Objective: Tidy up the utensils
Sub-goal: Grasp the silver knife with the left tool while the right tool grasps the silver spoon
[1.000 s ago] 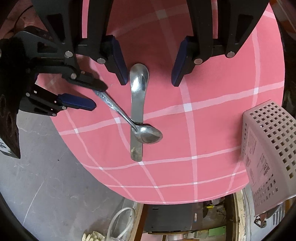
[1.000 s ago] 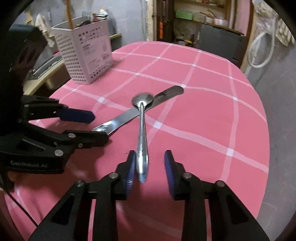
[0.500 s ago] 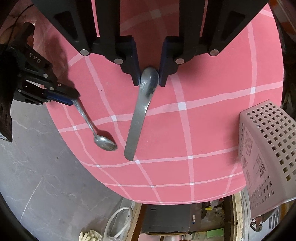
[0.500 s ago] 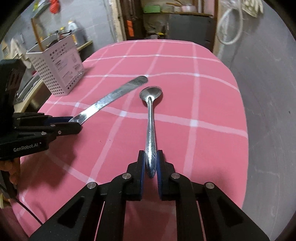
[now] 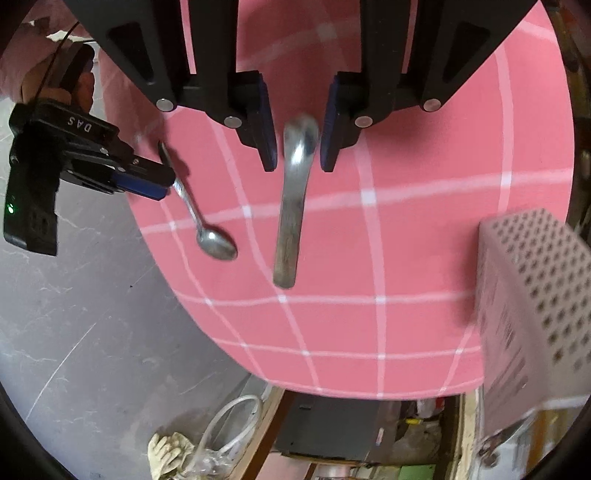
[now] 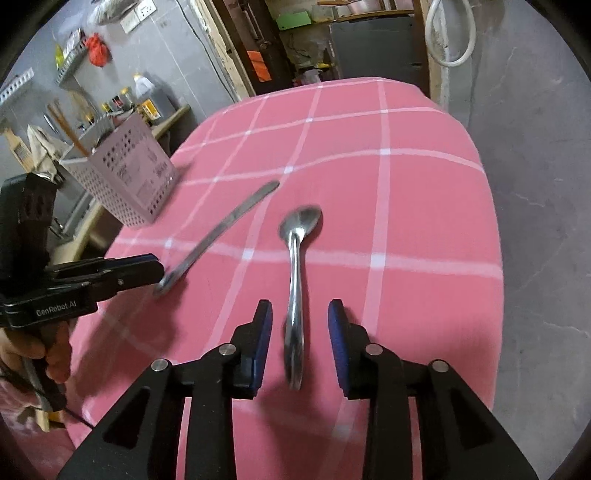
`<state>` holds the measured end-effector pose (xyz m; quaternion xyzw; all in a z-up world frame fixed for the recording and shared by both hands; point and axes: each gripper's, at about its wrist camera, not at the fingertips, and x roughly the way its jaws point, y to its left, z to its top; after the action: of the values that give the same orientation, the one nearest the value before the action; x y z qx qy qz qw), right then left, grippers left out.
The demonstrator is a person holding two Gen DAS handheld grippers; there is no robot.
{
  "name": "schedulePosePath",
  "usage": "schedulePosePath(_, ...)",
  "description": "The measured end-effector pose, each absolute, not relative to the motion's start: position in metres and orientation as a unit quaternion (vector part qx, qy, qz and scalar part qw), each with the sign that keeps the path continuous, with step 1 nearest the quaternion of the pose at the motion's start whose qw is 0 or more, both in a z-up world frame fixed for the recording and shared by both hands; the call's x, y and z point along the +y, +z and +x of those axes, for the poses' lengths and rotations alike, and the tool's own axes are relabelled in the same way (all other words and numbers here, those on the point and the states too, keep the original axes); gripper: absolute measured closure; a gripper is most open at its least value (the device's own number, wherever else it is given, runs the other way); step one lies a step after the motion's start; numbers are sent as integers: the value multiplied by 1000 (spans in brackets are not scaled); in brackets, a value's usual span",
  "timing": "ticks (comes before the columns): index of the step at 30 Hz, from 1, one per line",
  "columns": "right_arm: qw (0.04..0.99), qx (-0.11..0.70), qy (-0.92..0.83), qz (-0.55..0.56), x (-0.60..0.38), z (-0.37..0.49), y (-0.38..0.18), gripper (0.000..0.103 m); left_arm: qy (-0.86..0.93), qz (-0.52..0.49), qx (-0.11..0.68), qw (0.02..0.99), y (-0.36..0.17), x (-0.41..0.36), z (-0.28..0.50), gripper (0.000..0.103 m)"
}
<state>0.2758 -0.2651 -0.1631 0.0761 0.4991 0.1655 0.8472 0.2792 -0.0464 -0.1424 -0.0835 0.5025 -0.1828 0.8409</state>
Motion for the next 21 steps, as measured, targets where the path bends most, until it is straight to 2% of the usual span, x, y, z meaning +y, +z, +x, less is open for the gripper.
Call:
schedulePosePath(4, 835, 508, 196, 79, -264, 301, -168, 75, -203, -85, 510, 832, -142, -54, 303, 75)
schedulePosePath(14, 809, 529, 252, 48, -242, 335, -171, 77, -237, -45, 546, 802, -156, -77, 348, 75)
schedulePosePath(16, 803, 532, 261, 53, -243, 341, -170, 87, -246, -24, 556, 794, -158, -82, 355, 76)
schedulePosePath(20, 792, 541, 277, 53, -238, 343, -174, 93, -242, -17, 584, 774, -161, -90, 369, 76)
schedulePosePath(21, 793, 539, 279, 47, -233, 342, -173, 98, -239, -15, 590, 771, -161, -92, 371, 79)
